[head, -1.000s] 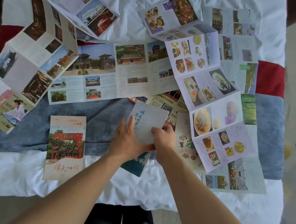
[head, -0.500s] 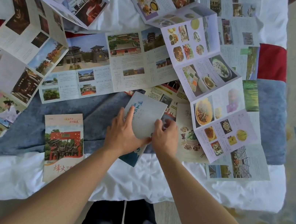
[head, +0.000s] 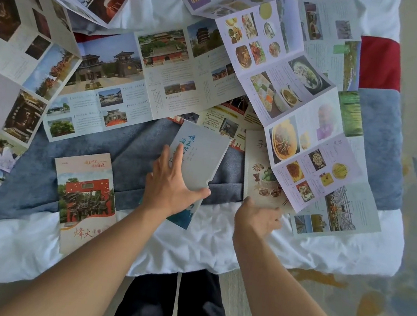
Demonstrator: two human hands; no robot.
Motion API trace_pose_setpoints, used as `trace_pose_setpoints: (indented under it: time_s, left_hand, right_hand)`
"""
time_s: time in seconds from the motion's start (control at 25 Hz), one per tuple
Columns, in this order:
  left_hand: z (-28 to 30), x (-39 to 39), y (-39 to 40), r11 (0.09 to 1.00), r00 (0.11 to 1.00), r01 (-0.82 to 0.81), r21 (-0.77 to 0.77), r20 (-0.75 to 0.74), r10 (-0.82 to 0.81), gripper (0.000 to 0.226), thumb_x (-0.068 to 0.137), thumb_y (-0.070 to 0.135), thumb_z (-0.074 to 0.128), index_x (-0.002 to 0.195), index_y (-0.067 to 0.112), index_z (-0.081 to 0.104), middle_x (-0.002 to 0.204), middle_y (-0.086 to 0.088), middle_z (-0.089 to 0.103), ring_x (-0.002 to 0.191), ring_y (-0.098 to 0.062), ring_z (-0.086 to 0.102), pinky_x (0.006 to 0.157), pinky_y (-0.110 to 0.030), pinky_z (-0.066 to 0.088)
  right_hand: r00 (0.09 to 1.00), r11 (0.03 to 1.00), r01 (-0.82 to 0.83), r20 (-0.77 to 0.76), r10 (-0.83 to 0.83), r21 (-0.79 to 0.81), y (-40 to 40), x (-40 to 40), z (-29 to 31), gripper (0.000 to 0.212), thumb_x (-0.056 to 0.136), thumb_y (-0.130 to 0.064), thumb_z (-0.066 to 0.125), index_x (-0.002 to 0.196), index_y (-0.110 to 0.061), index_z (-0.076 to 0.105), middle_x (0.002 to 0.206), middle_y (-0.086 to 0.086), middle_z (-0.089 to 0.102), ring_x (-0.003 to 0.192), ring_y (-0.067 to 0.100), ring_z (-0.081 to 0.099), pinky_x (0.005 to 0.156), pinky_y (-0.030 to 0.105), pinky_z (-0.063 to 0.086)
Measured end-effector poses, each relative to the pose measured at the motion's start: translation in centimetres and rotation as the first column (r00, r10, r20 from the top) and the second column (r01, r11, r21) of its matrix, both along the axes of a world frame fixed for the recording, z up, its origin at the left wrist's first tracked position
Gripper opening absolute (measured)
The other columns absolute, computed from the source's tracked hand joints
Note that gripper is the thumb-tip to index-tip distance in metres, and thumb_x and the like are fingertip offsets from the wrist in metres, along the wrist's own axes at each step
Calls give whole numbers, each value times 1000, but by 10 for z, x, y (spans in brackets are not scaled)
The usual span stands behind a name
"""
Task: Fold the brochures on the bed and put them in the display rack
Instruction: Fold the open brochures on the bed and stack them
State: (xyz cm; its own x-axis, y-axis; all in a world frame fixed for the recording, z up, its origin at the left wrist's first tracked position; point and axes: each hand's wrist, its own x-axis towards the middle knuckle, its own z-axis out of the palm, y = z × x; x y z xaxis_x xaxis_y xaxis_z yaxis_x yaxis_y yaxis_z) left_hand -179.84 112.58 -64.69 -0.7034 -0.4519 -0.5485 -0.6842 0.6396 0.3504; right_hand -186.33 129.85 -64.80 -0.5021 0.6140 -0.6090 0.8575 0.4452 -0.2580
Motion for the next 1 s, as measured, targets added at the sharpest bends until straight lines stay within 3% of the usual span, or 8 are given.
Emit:
trace_pose_setpoints:
  time_s: [0.12, 0.24, 0.44, 0.56, 0.76, 0.84, 0.92, 1.0]
  left_hand:
    - [1, 0, -2, 1000, 1000, 7, 0, 9, -7, 127, 56, 87, 54, 154, 32, -6, 163, -11, 6, 144, -38, 20, 108, -58, 31]
    - [3, 2, -5, 1000, 1000, 18, -12, 16, -18, 127, 57, 87, 53, 154, 32, -7, 163, -11, 4, 145, -38, 19, 109, -59, 30]
    - [8, 7, -14, 998, 1000, 6, -64, 9, -6, 127, 59, 85, 56, 155, 27, -4, 163, -13, 5, 144, -39, 19, 109, -58, 31]
    - [9, 9, -20, 993, 1000, -13, -114, 6, 14, 128, 60, 84, 59, 155, 23, -2, 162, -15, 6, 143, -39, 21, 108, -57, 32]
    - [5, 19, -29, 982, 996, -70, -177, 38, 78, 130, 60, 81, 63, 156, 21, -1, 162, -17, 8, 143, -41, 21, 108, -58, 33]
    - [4, 22, -32, 979, 996, -70, -190, 48, 80, 132, 59, 81, 65, 156, 21, -2, 162, -17, 8, 144, -41, 21, 109, -58, 32]
    - [4, 23, -33, 978, 995, -74, -196, 50, 85, 133, 58, 81, 67, 156, 21, -2, 162, -18, 9, 144, -41, 21, 109, -58, 31]
    - [4, 23, -33, 978, 995, -83, -191, 45, 93, 135, 57, 82, 67, 156, 21, -1, 162, -19, 10, 144, -42, 21, 108, -58, 31]
  right_hand:
    - [971, 965, 238, 16, -238, -109, -2, -3, -3, 91, 85, -25, 74, 154, -22, 15, 141, 20, 44, 119, 43, 52, 103, 49, 45]
    - [942, 927, 329, -12, -337, -180, -3, -2, -5, 94, 79, -16, 73, 153, -31, 17, 124, 11, 56, 107, 36, 59, 101, 45, 48]
    - [886, 843, 456, 53, -461, -286, -32, -3, -6, 70, 70, -15, 77, 129, -19, 39, 112, 12, 62, 92, 31, 63, 87, 45, 57]
    - [866, 782, 492, 118, -487, -383, -54, 3, -6, 56, 67, -11, 77, 119, -11, 55, 92, 10, 67, 75, 26, 62, 66, 34, 54]
    - [861, 714, 507, 313, -400, -482, -88, 41, 4, 16, 76, -2, 72, 89, -3, 63, 52, 5, 53, 40, 15, 44, 38, 19, 36]
    - [876, 729, 460, 394, -278, -508, -89, 52, 9, 10, 81, -3, 69, 84, -3, 60, 54, 6, 53, 36, 16, 46, 39, 21, 41]
    - [900, 817, 298, 430, -69, -493, -75, 51, 13, 14, 85, -14, 69, 91, -3, 63, 69, 9, 62, 45, 19, 60, 49, 27, 52]
    - [953, 930, 48, 296, 67, -365, -51, 36, 14, 28, 84, -31, 64, 93, -4, 65, 76, 8, 66, 60, 22, 64, 59, 32, 53]
